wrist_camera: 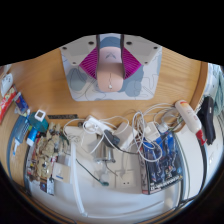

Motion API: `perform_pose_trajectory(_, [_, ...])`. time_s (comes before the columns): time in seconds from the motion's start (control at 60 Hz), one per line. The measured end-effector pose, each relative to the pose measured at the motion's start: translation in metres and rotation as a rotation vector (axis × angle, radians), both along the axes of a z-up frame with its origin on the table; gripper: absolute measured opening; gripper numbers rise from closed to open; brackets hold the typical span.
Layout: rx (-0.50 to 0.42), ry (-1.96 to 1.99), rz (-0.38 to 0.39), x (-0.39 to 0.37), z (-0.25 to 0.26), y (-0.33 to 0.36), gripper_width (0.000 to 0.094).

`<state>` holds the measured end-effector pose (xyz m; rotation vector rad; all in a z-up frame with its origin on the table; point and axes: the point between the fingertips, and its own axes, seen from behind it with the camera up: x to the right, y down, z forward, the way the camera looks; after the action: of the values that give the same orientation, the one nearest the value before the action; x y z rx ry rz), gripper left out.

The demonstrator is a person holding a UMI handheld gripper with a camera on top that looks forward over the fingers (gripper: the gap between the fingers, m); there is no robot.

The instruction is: Arrange mouse

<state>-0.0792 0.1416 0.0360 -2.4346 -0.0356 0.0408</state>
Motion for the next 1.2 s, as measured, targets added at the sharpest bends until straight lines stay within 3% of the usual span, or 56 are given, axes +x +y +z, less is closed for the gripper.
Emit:
perform_pose_trajectory(0.067, [-0.035,0.008,-0.004,-0.001,-0.015,-0.009,0.0304])
perform_pose_trajectory(0.333, [-0.031,-0.021,0.027,0.001,-0.015,-0.009,0.0445])
perform_pose_trajectory(0.383, [-0.041,-0.039,0.021,0.004,-0.014,-0.011,0.0576])
perform_pose_trajectory(0.45, [-0.057,-0.039,0.019,0.005,-0.008,-0.017,0.0876])
perform_pose_trajectory(0.5, [-0.049,-0.022,0.01,0.004,0.003,-0.02,0.0838])
perform_pose_trajectory(0.917, [0.19,-0.058,-0.056,0.05,0.213,-0.079,0.085])
perform_pose_trajectory(1.2, [0.248,-0.06,-0.097,0.073,0.265,-0.135,0.0853])
